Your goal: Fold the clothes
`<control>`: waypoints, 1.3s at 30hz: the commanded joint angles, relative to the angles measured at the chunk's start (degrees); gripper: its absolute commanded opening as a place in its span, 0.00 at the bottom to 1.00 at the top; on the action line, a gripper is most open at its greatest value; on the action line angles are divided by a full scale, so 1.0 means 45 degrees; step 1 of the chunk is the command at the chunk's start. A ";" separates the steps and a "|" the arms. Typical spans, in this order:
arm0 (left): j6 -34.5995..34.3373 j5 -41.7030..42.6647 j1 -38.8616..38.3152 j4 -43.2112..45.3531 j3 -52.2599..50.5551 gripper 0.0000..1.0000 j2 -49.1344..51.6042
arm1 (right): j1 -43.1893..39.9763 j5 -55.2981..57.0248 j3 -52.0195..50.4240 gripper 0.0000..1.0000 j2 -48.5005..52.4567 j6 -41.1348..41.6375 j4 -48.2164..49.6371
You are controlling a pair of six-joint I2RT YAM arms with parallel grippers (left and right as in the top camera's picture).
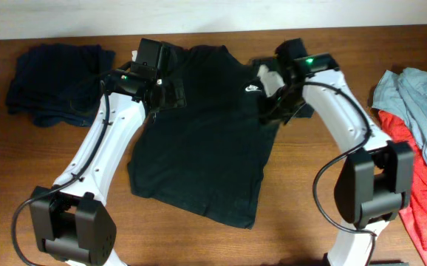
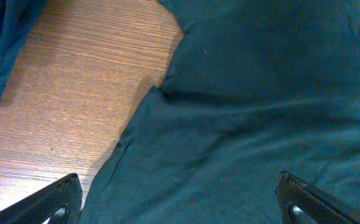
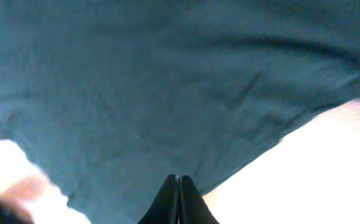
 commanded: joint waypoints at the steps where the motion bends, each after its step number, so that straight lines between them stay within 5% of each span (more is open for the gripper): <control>1: 0.0024 0.0073 0.0019 0.0024 -0.0083 0.99 0.0078 | 0.0403 -0.0015 -0.0491 0.04 -0.0170 0.0078 -0.0185; 11: 0.0029 0.0073 0.0019 0.0024 -0.0083 0.99 0.0078 | 0.0976 -0.0019 -0.3798 0.04 -0.0117 0.0602 0.1141; 31: 0.0029 0.0073 0.0005 0.0024 -0.0083 0.99 0.0078 | 0.1287 -0.0865 -0.6237 0.04 -0.0117 0.0704 0.1948; 39: 0.0024 0.0073 0.0005 0.0024 -0.0083 0.99 0.0078 | 0.1253 0.3827 -0.6324 0.04 -0.0117 0.2254 0.1394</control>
